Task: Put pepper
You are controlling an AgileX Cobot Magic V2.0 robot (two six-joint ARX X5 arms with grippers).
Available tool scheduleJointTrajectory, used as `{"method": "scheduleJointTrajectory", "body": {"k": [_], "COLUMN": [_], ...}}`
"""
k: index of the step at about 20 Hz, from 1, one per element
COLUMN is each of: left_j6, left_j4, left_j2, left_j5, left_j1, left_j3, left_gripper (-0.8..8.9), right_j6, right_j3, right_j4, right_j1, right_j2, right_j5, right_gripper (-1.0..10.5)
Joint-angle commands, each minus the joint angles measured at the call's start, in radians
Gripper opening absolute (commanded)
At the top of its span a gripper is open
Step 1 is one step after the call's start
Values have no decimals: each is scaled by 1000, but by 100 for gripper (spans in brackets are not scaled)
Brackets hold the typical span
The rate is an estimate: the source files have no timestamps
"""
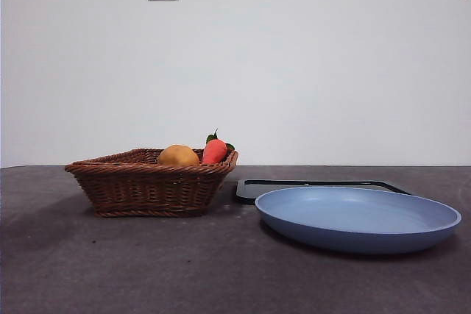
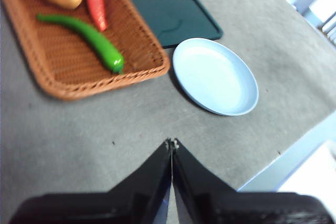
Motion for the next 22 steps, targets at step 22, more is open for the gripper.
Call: {"method": "scheduleJointTrajectory", "body": {"k": [22], "left_j6": [-12], "left_j4": [13], "left_j2": [1], "left_j5": [12], "left_j1": [-4], "left_j3": [20], "left_gripper": [391], "right_j6": [95], "right_j3": [17], "right_j4": [340], "right_j1": [7], "right_j2": [475], "right_j5": [106], "right_gripper": [336]}}
